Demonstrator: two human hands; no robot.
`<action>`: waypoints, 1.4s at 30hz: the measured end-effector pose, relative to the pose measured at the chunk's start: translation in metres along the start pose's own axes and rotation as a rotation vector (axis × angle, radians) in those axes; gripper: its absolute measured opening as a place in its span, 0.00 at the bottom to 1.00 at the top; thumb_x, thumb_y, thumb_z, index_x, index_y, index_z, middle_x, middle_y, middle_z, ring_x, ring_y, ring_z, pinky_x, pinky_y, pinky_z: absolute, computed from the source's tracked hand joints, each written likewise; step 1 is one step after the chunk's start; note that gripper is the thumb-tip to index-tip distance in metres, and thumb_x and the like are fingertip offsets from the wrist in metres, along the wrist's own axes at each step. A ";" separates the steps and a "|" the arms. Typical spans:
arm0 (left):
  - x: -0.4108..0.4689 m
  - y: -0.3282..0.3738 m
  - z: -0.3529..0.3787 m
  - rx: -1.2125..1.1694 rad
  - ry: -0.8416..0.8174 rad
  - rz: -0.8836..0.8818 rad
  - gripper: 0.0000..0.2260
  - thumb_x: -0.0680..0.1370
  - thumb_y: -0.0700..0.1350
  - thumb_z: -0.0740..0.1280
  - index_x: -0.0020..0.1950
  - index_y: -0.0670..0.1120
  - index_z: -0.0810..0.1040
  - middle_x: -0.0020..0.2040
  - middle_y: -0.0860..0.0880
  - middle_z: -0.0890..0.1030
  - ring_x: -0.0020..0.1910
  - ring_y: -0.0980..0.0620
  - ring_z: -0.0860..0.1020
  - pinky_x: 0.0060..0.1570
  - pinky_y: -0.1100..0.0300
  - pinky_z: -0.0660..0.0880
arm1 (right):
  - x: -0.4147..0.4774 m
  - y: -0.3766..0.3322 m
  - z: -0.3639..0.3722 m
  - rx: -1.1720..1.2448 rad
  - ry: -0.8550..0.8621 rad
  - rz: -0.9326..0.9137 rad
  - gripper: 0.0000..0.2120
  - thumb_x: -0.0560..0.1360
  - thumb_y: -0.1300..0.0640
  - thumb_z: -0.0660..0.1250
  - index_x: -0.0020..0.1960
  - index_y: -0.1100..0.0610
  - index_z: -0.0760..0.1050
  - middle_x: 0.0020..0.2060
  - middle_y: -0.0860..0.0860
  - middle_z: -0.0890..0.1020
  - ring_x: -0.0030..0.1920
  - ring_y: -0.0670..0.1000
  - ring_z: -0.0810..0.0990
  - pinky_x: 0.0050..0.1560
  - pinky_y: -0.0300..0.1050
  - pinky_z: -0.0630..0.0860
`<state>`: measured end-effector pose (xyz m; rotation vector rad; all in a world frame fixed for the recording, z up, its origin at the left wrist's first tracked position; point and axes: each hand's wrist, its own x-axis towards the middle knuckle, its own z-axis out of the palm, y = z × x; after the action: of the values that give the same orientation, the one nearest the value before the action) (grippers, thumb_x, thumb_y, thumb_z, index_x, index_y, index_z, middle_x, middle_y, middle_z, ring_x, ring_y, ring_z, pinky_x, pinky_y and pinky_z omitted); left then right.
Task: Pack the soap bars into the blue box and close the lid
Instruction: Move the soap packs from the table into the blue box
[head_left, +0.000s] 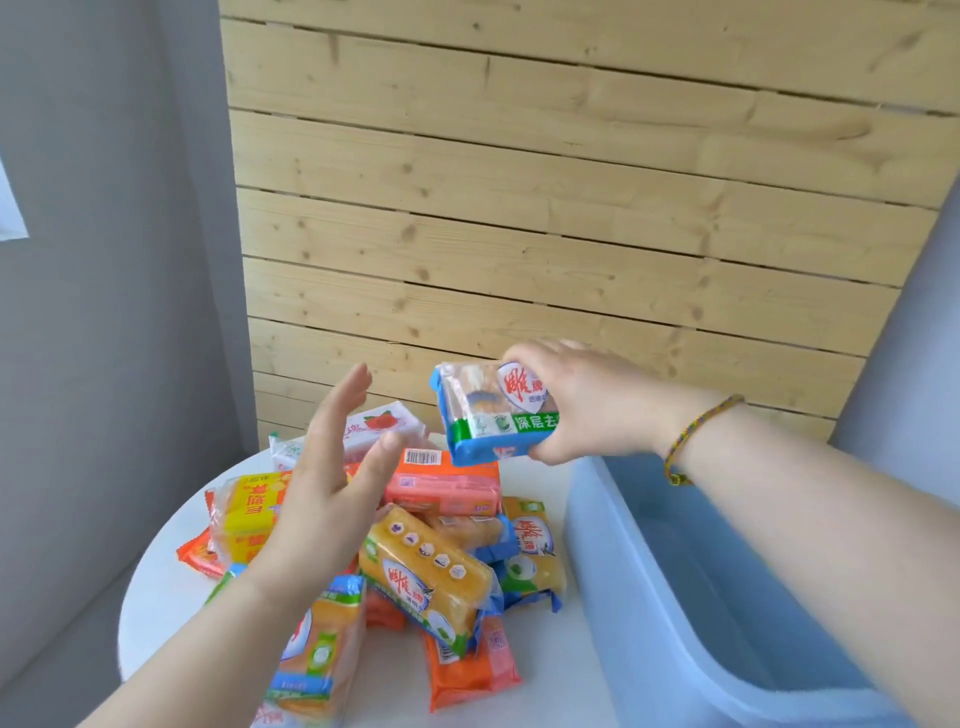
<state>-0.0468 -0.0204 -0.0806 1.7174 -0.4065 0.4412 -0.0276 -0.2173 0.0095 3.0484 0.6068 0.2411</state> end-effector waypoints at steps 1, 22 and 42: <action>0.002 0.003 0.012 -0.033 -0.006 -0.009 0.25 0.68 0.59 0.59 0.65 0.60 0.61 0.56 0.69 0.68 0.51 0.82 0.67 0.42 0.85 0.64 | -0.010 0.014 -0.008 0.031 0.005 0.054 0.33 0.63 0.53 0.73 0.64 0.52 0.63 0.56 0.49 0.72 0.55 0.51 0.69 0.52 0.44 0.71; 0.021 0.003 0.188 -0.126 -0.348 -0.443 0.26 0.77 0.42 0.57 0.73 0.48 0.51 0.70 0.52 0.63 0.67 0.55 0.64 0.64 0.67 0.61 | -0.041 0.127 0.074 -0.229 -0.518 0.383 0.26 0.66 0.53 0.71 0.59 0.57 0.65 0.58 0.54 0.74 0.58 0.55 0.72 0.45 0.46 0.67; 0.020 -0.007 0.194 -0.200 -0.326 -0.500 0.27 0.76 0.42 0.59 0.72 0.53 0.53 0.71 0.51 0.67 0.68 0.51 0.66 0.70 0.50 0.61 | -0.034 0.130 0.158 0.103 -0.534 0.402 0.38 0.66 0.54 0.74 0.70 0.59 0.58 0.65 0.59 0.67 0.67 0.59 0.64 0.64 0.52 0.70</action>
<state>-0.0125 -0.2109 -0.1094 1.6238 -0.2293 -0.2380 0.0150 -0.3498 -0.1443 3.0887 -0.0269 -0.5998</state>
